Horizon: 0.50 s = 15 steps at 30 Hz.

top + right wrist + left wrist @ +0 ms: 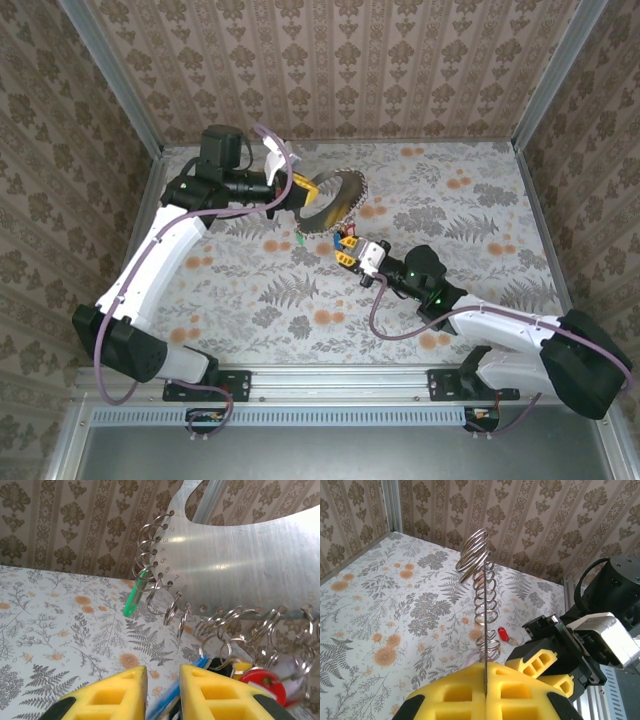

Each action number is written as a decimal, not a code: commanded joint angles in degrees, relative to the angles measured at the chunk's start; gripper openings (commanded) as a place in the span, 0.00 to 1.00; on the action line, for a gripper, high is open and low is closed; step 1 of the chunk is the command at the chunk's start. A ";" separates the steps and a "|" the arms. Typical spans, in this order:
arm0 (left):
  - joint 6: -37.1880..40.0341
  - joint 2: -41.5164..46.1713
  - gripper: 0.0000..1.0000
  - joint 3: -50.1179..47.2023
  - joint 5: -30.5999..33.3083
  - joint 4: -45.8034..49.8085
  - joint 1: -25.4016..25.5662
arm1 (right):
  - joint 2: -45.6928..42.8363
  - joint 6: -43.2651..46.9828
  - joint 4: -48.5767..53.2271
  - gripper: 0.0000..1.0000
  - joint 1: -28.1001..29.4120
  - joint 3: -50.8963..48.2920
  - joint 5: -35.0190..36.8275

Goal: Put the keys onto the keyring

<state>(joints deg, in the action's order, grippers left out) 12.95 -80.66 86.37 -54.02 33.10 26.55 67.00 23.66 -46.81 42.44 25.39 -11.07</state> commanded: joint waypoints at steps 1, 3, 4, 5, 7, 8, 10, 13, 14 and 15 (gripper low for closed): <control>2.11 -0.62 0.00 3.26 -0.97 2.36 1.13 | 1.49 -1.26 -5.93 0.25 0.31 0.32 1.41; 2.41 -0.89 0.00 3.98 -0.32 3.34 1.22 | 2.45 -2.39 -7.89 0.25 0.32 0.41 1.57; 2.59 -1.00 0.00 4.36 -0.02 3.89 1.31 | 2.96 -2.87 -8.98 0.25 0.36 0.37 2.03; 2.83 -1.13 0.00 4.87 0.32 4.40 1.40 | 3.67 -3.26 -10.09 0.25 0.37 0.30 2.57; 3.01 -1.29 0.00 5.57 1.21 5.27 1.65 | 4.76 -3.36 -10.62 0.25 0.37 0.54 3.05; 3.21 -1.50 0.00 6.08 1.54 5.96 1.67 | 5.27 -3.57 -10.82 0.25 0.37 0.63 3.16; 3.72 -2.01 0.00 7.33 2.21 7.62 1.93 | 6.05 -4.16 -11.46 0.25 0.35 0.63 3.71; 4.34 -2.64 0.00 9.12 3.12 9.73 2.27 | 7.24 -4.41 -12.07 0.25 0.31 0.45 4.46; 4.52 -2.89 0.00 9.64 3.49 10.37 2.37 | 7.58 -4.65 -12.47 0.26 0.37 0.37 4.54; 4.63 -3.13 0.00 10.37 3.73 11.08 2.42 | 7.93 -5.03 -13.09 0.26 0.37 0.28 4.73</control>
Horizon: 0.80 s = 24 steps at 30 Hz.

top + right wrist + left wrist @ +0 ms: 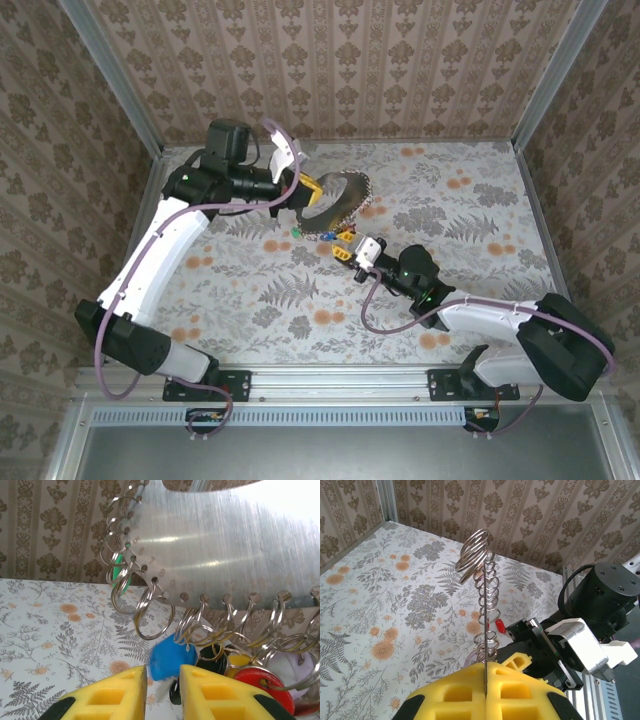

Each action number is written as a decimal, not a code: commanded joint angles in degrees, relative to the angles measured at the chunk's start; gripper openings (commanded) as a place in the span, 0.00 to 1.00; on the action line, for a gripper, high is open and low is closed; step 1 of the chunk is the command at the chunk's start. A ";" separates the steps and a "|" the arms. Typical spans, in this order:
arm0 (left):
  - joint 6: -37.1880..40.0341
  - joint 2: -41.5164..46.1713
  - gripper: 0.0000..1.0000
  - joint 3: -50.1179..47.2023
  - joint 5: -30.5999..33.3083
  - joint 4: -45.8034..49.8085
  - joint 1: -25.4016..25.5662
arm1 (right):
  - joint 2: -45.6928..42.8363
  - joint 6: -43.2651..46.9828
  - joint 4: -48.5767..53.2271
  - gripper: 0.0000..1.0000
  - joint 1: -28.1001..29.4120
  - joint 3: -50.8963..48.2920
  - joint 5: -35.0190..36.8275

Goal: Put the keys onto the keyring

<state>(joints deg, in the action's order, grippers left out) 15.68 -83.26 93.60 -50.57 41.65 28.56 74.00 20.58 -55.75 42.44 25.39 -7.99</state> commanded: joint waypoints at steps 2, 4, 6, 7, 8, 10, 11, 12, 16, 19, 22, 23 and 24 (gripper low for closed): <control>2.49 -1.08 0.00 4.43 1.06 4.26 0.62 | 1.59 -2.71 -5.58 0.26 0.37 0.04 2.25; 2.98 -1.71 0.00 5.82 2.80 6.16 0.84 | 2.18 -3.20 -6.92 0.26 0.37 -0.29 3.15; 4.08 -3.03 0.00 8.11 5.91 9.34 1.35 | 2.61 -3.43 -8.40 0.26 0.35 -0.84 4.72; 4.75 -3.60 0.00 9.42 7.78 11.03 1.77 | 2.61 -3.36 -8.66 0.26 0.37 -1.09 5.19; 5.62 -4.42 0.00 10.85 9.97 12.87 2.23 | 2.59 -3.11 -8.37 0.26 0.37 -1.27 5.77; 6.94 -6.24 0.00 13.96 13.24 17.01 2.97 | 2.53 -2.89 -8.18 0.26 0.36 -1.99 6.74; 7.64 -7.44 0.00 15.98 15.96 19.27 3.48 | 2.40 -2.85 -8.15 0.26 0.34 -2.40 7.08; 8.23 -8.56 0.00 17.78 17.68 21.37 3.85 | 2.35 -2.85 -8.15 0.26 0.36 -2.89 7.25; 9.32 -11.49 0.00 22.54 20.71 25.37 4.84 | 1.77 -3.41 -8.15 0.26 0.43 -3.98 6.63; 9.48 -12.61 0.00 24.27 21.62 25.97 5.41 | 1.23 -3.60 -8.24 0.23 0.49 -4.12 6.01; 9.37 -13.28 0.00 24.91 21.78 25.86 5.63 | 0.93 -3.61 -8.15 0.21 0.84 -3.74 5.17; 9.28 -13.35 0.00 24.95 21.70 25.64 5.72 | 1.04 -3.70 -8.21 0.21 1.05 -3.55 5.09; 9.12 -13.41 0.00 25.00 21.59 25.44 5.80 | 1.14 -3.70 -8.37 0.21 1.18 -3.26 4.98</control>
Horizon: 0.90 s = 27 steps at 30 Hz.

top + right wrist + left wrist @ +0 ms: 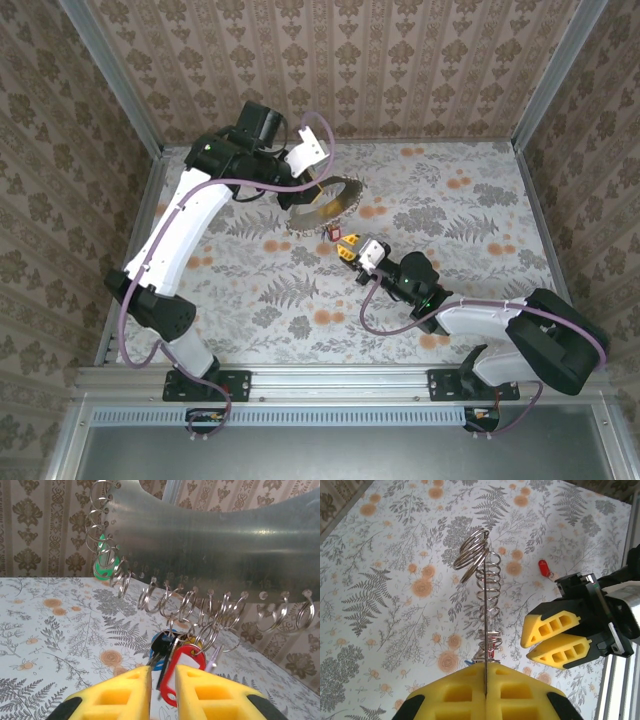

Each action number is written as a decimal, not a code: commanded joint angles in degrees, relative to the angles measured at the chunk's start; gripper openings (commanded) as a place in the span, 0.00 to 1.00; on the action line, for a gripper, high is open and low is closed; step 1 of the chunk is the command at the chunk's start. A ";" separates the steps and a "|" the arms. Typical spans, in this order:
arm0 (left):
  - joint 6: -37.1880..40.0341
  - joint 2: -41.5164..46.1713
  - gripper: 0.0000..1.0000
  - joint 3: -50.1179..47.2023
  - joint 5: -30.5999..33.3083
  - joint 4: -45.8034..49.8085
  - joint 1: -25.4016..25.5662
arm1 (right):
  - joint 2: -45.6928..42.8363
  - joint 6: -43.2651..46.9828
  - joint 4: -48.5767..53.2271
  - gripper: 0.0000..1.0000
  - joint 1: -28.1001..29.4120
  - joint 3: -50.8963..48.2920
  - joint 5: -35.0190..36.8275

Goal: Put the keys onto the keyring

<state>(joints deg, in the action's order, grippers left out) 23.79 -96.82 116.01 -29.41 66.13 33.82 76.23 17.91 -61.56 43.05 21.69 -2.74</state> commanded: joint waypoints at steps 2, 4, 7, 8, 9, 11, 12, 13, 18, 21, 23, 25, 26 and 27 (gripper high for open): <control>0.81 0.08 0.00 2.63 0.22 0.65 0.72 | -0.53 -1.04 -2.64 0.21 0.94 1.12 -0.43; 0.73 0.12 0.00 2.64 0.16 0.35 0.98 | 0.32 -1.04 -3.09 0.21 1.41 1.74 -0.25; 0.73 0.11 0.00 2.70 -0.03 0.25 1.32 | 2.25 -1.33 -5.19 0.22 1.94 2.58 -0.25; 0.70 0.29 0.00 2.60 -0.24 0.14 1.33 | 2.86 -1.37 -5.36 0.22 2.05 3.10 -0.26; 0.73 0.30 0.00 2.48 -0.38 0.03 1.42 | 3.05 -1.39 -5.71 0.23 2.26 3.48 -0.34; 0.73 0.51 0.00 2.21 -0.73 -0.30 1.42 | 4.98 -1.54 -6.98 0.23 2.41 4.21 -0.23; 0.74 0.73 0.00 1.85 -1.13 -0.67 1.42 | 5.30 -1.56 -7.45 0.23 2.47 4.44 -0.02; 0.82 1.07 0.00 1.41 -1.51 -1.20 1.50 | 5.64 -1.44 -7.61 0.24 2.48 4.81 0.21; 0.64 2.58 0.00 -0.93 -3.54 -3.88 1.51 | 7.12 -0.95 -7.66 0.26 2.43 6.07 1.03; 0.73 3.33 0.00 -1.87 -4.35 -4.68 1.51 | 7.87 -1.51 -8.63 0.26 2.45 6.43 1.15; 0.74 3.80 0.00 -2.27 -4.63 -5.03 1.51 | 8.56 -1.83 -9.74 0.26 2.47 6.75 2.61; 0.64 4.22 0.00 -2.85 -4.85 -5.60 1.51 | 9.18 -1.74 -9.61 0.28 2.47 7.04 3.69; 0.65 4.50 0.00 -3.21 -5.07 -5.98 1.51 | 9.60 -1.64 -9.87 0.28 2.44 6.98 3.93; 0.56 4.70 0.00 -3.36 -5.30 -6.32 1.49 | 9.77 -1.56 -10.00 0.29 2.48 6.97 3.90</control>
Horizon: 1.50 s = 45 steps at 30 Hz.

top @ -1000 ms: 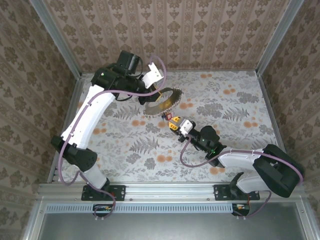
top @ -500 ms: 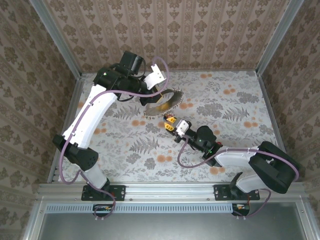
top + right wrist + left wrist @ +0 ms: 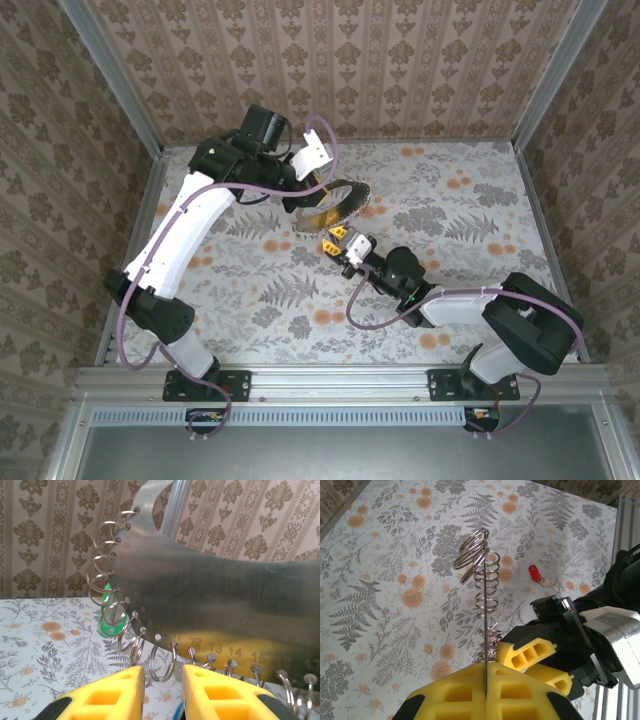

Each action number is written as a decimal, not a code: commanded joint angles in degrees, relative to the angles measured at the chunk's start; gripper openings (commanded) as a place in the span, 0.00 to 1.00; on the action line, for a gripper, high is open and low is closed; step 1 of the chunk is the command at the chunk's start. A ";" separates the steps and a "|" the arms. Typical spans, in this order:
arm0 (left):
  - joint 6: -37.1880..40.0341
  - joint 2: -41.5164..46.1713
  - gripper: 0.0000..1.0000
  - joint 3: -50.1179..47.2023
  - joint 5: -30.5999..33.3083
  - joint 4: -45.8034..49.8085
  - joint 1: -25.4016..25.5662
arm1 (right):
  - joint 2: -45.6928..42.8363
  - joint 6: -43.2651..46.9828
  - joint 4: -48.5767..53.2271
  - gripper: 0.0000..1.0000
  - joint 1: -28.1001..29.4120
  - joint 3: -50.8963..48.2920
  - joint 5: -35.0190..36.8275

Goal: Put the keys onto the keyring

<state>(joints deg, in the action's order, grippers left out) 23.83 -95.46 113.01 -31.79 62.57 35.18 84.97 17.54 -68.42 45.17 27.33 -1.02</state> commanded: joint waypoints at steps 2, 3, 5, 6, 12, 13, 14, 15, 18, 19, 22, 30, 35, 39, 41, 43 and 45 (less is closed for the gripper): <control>0.54 3.77 0.00 -0.71 -3.19 -3.13 0.15 | 1.13 -0.94 -3.06 0.29 0.33 1.02 2.16; 0.55 3.94 0.00 -0.83 -3.12 -3.15 0.15 | 0.97 -0.78 -3.27 0.29 0.30 0.68 2.31; 0.68 4.14 0.00 -1.17 -3.02 -3.33 0.13 | 0.35 -0.40 -3.13 0.30 0.25 0.05 2.47; 0.71 4.26 0.00 -1.25 -3.01 -3.33 0.13 | 0.00 -0.25 -2.96 0.30 0.26 -0.20 2.42; 1.03 4.91 0.00 -2.50 -3.67 -4.29 0.07 | -1.95 0.05 -2.35 0.30 0.27 -0.88 0.80; 1.04 4.87 0.00 -2.60 -3.72 -4.38 0.13 | -2.23 -0.18 -2.56 0.30 0.27 -0.90 1.05; 1.04 4.90 0.00 -2.62 -3.83 -4.38 0.07 | -2.49 -0.31 -2.59 0.30 0.27 -0.87 1.44; 1.06 4.91 0.00 -2.58 -3.88 -4.30 0.07 | -2.66 -0.11 -2.59 0.31 0.27 -0.88 1.54; 1.13 5.16 0.00 -2.80 -4.22 -4.33 0.07 | -3.03 0.31 -2.67 0.32 0.14 -0.89 1.62; 1.13 5.23 0.00 -2.79 -4.31 -4.32 0.07 | -3.08 0.38 -2.60 0.32 0.11 -0.81 1.76; 1.13 5.58 0.00 -2.84 -4.50 -4.53 0.07 | -2.84 0.48 -1.65 0.32 0.12 -0.61 2.24; 0.76 6.16 0.00 -3.45 -4.68 -5.74 0.09 | -2.01 -0.31 -0.04 0.30 0.35 -0.26 -1.26; 0.52 6.44 0.00 -3.68 -4.68 -5.99 0.11 | -1.65 1.04 -0.02 0.29 0.93 -0.70 -0.68; 0.41 6.59 0.00 -3.79 -4.68 -6.21 0.07 | -1.67 1.86 -0.43 0.25 1.39 -0.48 0.54; 0.32 6.60 0.00 -3.93 -4.60 -6.31 0.07 | -1.70 2.18 -0.43 0.24 1.48 -0.35 1.48; 0.18 6.70 0.00 -4.01 -4.68 -6.53 0.07 | -1.89 3.05 0.19 0.27 1.54 -0.52 1.94; 0.07 6.76 0.00 -4.02 -4.68 -6.67 0.15 | -2.24 3.50 0.57 0.27 1.54 -1.25 2.96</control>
<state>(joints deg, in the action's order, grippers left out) 23.86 -91.29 109.34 -34.33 58.08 35.18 83.29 19.73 -67.96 46.39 26.83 -0.12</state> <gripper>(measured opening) 0.044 0.269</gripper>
